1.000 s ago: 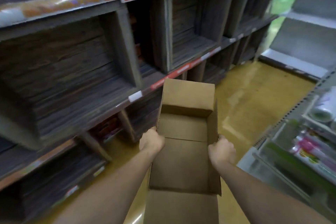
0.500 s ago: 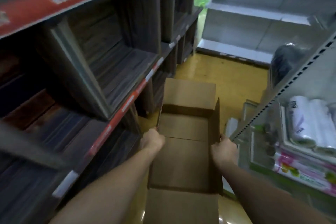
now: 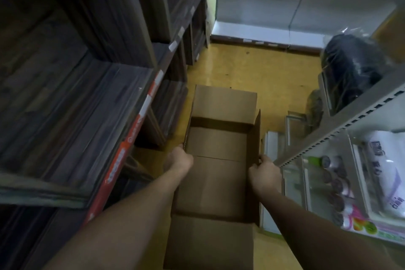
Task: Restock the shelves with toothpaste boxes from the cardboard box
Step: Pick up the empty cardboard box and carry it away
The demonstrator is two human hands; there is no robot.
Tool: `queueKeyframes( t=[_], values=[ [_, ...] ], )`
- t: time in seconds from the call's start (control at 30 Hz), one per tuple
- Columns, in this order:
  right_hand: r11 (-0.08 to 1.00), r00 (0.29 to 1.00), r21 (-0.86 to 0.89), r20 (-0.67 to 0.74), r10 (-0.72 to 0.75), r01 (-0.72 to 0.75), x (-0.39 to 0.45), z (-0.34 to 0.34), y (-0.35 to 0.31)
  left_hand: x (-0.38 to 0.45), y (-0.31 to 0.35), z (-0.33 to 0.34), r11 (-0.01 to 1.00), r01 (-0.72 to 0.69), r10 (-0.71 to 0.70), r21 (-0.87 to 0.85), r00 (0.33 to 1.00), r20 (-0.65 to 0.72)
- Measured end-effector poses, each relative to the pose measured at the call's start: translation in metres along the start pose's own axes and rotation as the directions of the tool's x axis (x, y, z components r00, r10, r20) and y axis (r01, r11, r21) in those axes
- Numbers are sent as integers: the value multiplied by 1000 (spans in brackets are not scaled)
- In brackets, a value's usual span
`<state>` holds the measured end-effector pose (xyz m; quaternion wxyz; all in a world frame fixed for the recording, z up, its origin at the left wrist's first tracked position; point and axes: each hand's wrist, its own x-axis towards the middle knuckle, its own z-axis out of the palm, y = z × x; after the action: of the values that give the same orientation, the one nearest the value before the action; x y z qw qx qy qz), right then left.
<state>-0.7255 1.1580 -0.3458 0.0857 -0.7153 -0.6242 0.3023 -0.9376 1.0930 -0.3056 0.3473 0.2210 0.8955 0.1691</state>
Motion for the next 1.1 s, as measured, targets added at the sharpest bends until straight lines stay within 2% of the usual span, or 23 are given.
queueKeyframes(
  t=[0.27,0.4,0.53,0.77,0.97,1.1],
  values=[
    [1000,997,1,67,27,-28,129,34,-24,111,65,30,998,54,-56,44,997,51],
    [999,994,24,98,40,-42,184,61,-26,169,75,48,991,127,-129,29,988,81],
    [997,987,39,146,61,-67,232,104,-19,232,72,73,988,124,-133,91,985,106],
    [985,968,21,191,165,-172,310,216,18,361,24,162,977,136,-167,165,966,197],
    [967,957,28,158,245,-252,365,320,68,465,-37,250,984,154,-173,85,932,317],
    [968,960,20,133,245,-250,385,376,93,507,-64,290,988,135,-153,80,940,303]
  ],
)
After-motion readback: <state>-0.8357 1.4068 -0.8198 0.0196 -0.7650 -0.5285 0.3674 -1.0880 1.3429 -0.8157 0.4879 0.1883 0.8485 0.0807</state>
